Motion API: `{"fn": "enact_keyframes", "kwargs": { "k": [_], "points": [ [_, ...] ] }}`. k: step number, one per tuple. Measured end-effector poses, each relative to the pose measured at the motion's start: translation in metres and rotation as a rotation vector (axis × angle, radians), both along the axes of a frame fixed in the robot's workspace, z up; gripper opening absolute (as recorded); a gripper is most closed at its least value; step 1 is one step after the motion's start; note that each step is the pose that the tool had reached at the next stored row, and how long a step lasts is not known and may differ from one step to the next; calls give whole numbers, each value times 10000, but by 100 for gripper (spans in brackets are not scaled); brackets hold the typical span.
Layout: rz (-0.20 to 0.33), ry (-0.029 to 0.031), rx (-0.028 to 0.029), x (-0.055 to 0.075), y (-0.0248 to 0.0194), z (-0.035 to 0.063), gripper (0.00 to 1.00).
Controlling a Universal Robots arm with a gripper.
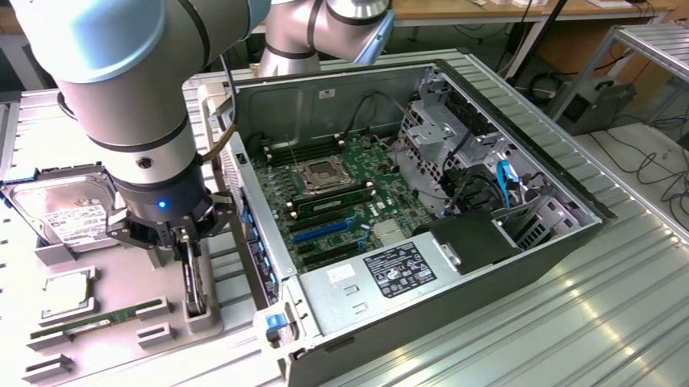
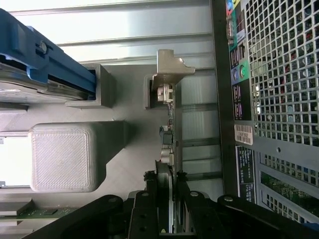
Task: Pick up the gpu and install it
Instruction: 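Pick up the gpu and move the gpu toward the slot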
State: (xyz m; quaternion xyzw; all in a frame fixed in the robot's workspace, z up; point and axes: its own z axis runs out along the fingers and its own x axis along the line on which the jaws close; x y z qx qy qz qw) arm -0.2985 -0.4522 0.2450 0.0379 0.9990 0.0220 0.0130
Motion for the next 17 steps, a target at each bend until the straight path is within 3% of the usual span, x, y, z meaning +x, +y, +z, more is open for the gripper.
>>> {"fn": "enact_keyframes", "kwargs": {
  "k": [13,17],
  "points": [
    [0,-5,3,1,0,3,26],
    [1,-1,-3,0,14,146,26]
  ]
}}
